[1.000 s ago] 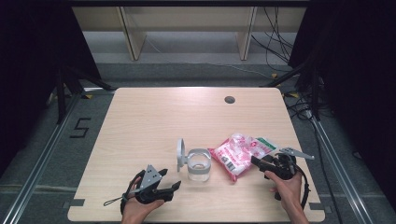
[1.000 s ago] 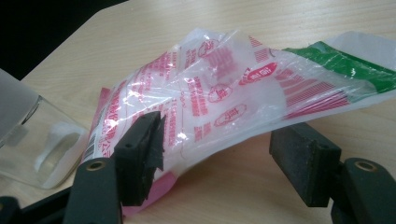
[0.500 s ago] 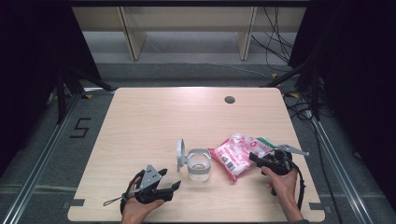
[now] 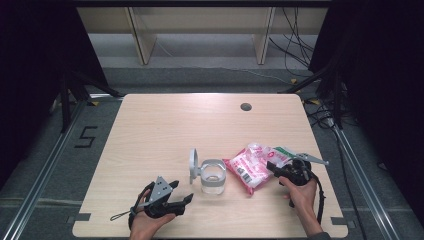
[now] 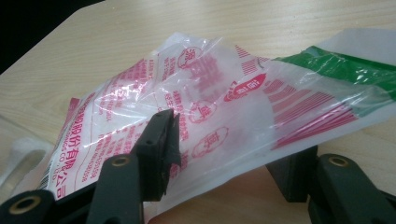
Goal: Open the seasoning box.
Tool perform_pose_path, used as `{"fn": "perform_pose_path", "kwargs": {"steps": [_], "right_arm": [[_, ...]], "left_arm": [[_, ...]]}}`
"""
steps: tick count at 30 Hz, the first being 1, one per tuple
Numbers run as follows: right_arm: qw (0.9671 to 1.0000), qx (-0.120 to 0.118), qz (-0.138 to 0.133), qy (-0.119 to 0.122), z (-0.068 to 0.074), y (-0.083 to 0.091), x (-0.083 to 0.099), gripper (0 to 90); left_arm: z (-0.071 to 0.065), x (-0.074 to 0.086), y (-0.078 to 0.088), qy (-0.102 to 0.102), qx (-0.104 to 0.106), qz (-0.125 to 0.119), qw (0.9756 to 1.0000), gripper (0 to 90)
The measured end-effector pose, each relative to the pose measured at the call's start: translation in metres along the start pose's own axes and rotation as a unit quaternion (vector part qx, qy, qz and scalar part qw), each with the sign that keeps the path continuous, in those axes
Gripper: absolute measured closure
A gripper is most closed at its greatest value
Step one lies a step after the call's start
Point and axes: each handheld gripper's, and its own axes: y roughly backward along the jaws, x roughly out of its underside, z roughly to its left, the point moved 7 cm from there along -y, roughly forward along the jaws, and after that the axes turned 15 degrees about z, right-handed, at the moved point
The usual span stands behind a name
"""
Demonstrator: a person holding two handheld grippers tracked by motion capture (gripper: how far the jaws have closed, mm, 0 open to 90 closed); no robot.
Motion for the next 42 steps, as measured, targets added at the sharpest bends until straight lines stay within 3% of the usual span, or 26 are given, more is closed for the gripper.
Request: {"fn": "perform_pose_path", "kwargs": {"steps": [2,4,7,9,10,11,12,15,16,17,18,19,21,22,23,24,25,28,29,30,34,36,37,38,40,42], "right_arm": [[0.9995,0.009,-0.004,0.029,-0.005,-0.001,-0.002,48.6],[0.9996,0.010,-0.007,0.025,-0.005,-0.003,-0.003,49.0],[0.9995,0.018,0.001,0.026,-0.006,-0.003,-0.002,51.1],[0.9994,0.019,-0.002,0.028,-0.007,-0.004,-0.003,52.4],[1.0000,0.007,0.006,-0.001,-0.002,-0.004,-0.002,53.1],[1.0000,0.007,0.006,-0.001,-0.002,-0.004,-0.002,53.1],[0.9996,0.012,0.001,0.025,-0.006,-0.004,-0.004,54.8],[0.9995,0.018,0.006,0.024,-0.007,-0.005,-0.004,57.4],[0.9996,0.011,-0.007,0.025,-0.007,-0.007,-0.006,59.3],[1.0000,0.003,-0.001,0.002,-0.003,-0.007,-0.005,59.9],[0.9997,0.010,-0.005,0.024,-0.007,-0.008,-0.007,60.6],[0.9999,0.015,0.003,0.001,-0.005,-0.009,-0.006,61.5],[0.9999,0.007,-0.005,0.012,-0.005,-0.010,-0.007,62.7],[0.9994,0.019,0.000,0.030,-0.008,-0.009,-0.008,64.6],[0.9993,0.020,0.001,0.031,-0.008,-0.009,-0.008,65.2],[0.9993,0.020,0.002,0.031,-0.008,-0.009,-0.008,66.4],[0.9993,0.020,0.002,0.033,-0.008,-0.009,-0.008,67.7],[0.9990,0.017,-0.004,0.042,-0.007,-0.009,-0.009,74.1],[0.9994,0.016,0.001,0.031,-0.004,-0.008,-0.008,76.5],[0.9996,0.006,0.002,0.028,-0.001,-0.008,-0.008,80.0],[0.9976,0.015,-0.002,0.067,-0.001,-0.009,-0.010,86.4],[0.9975,0.019,-0.004,0.068,0.000,-0.009,-0.010,87.3],[0.9988,0.012,0.007,0.046,0.004,-0.007,-0.007,88.0],[0.9967,0.030,-0.003,0.076,-0.001,-0.008,-0.010,88.5],[0.9984,0.007,-0.003,0.056,0.004,-0.007,-0.008,89.2],[0.9969,0.015,-0.012,0.076,0.000,-0.007,-0.011,89.5]], "left_arm": [[0.000,0.000,0.000,0.000,0.000,0.000,1.0000,32.1],[0.002,-0.001,0.000,-0.016,-0.006,0.001,0.9999,32.1],[0.002,0.000,0.000,-0.014,-0.006,0.000,0.9999,32.0],[0.000,0.000,-0.001,0.001,0.001,-0.003,1.0000,32.0],[0.000,0.000,-0.001,-0.004,-0.001,-0.002,1.0000,32.0],[0.000,0.000,-0.001,-0.004,-0.001,-0.002,1.0000,32.0],[0.001,-0.001,-0.001,-0.014,-0.002,-0.003,0.9999,32.0],[-0.001,-0.001,0.001,0.001,0.000,-0.002,1.0000,32.0],[-0.001,0.000,0.002,0.002,0.000,-0.005,1.0000,32.0],[0.000,0.002,0.003,0.000,-0.003,-0.002,1.0000,32.0],[0.001,0.002,0.003,0.003,-0.004,-0.003,1.0000,32.0],[0.002,0.003,0.004,0.003,-0.005,-0.001,1.0000,32.0],[0.002,0.003,0.005,0.007,-0.005,-0.006,0.9999,32.0],[0.002,0.002,0.005,0.007,-0.004,-0.013,0.9999,32.0],[0.003,0.003,0.007,0.009,-0.008,-0.007,0.9999,32.0],[0.005,0.001,0.006,-0.006,-0.008,-0.014,0.9998,32.0],[0.004,0.003,0.006,0.007,-0.010,-0.007,0.9999,32.1],[0.002,0.002,0.004,0.005,-0.006,-0.004,1.0000,32.0],[0.001,0.000,0.004,0.009,-0.006,-0.006,0.9999,32.0],[0.002,0.000,0.004,-0.003,-0.007,-0.005,1.0000,32.0],[0.002,0.003,0.002,0.000,-0.007,0.000,1.0000,32.0],[0.002,0.003,0.002,0.007,-0.005,-0.001,1.0000,32.1],[0.004,0.003,0.003,0.005,-0.006,-0.004,1.0000,32.0],[0.003,0.002,0.003,0.006,-0.005,-0.005,1.0000,32.1],[0.002,0.000,0.002,0.008,-0.002,-0.009,0.9999,32.1],[0.001,-0.001,0.001,0.005,-0.003,-0.007,1.0000,32.0]]}}
